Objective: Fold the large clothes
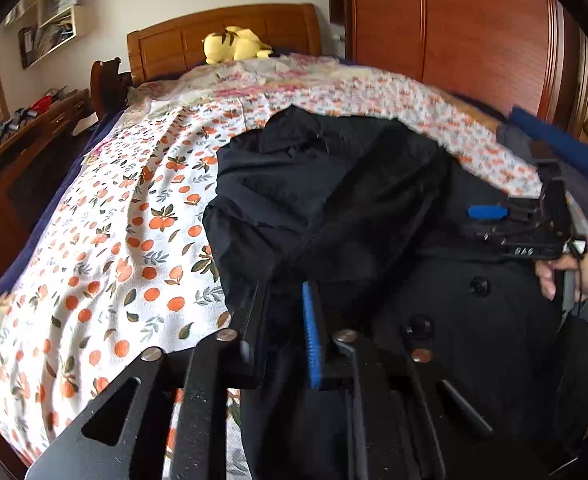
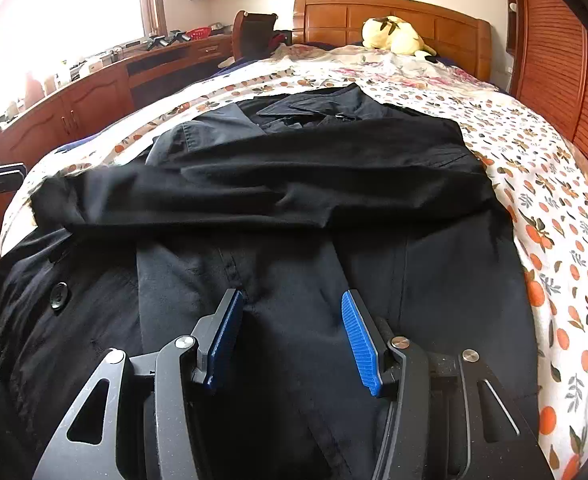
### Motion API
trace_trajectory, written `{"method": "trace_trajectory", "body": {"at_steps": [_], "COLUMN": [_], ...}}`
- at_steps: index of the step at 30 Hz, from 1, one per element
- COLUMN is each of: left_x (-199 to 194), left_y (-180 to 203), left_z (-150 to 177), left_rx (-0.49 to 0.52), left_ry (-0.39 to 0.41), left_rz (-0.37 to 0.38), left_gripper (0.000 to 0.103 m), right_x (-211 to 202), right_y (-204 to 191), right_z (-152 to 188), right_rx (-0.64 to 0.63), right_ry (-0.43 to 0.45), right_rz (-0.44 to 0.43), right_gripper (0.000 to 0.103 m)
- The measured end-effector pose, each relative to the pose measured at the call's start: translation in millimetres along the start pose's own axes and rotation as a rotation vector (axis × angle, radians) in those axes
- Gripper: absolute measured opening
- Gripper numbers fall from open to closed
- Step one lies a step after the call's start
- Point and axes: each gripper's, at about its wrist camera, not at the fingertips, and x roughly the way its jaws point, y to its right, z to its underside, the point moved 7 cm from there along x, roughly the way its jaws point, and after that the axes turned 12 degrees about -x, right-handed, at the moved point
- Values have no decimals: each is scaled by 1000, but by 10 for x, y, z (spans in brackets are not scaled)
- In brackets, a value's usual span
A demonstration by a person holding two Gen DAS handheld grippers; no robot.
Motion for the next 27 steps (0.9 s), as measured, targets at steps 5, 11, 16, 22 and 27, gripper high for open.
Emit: {"method": "trace_trajectory", "body": {"at_steps": [5, 11, 16, 22, 27], "left_x": [-105, -33, -7, -21, -32], "left_y": [-32, -121, -144, -150, -195], "left_z": [118, 359, 539, 680, 762], "left_rx": [-30, -56, -66, -85, -100], "left_ry": [34, 14, -7, -14, -23], "left_rz": [15, -28, -46, -45, -56], "left_gripper": [80, 86, 86, 86, 86], "right_x": [-238, -674, -1043, -1260, -1429], "right_y": [16, 98, 169, 231, 353], "right_z": [106, 390, 621, 782, 835], "right_rx": [8, 58, 42, 56, 132], "right_ry": [1, 7, -4, -46, -42], "right_rz": [17, 25, 121, 180, 219], "right_gripper": [53, 53, 54, 53, 54]}}
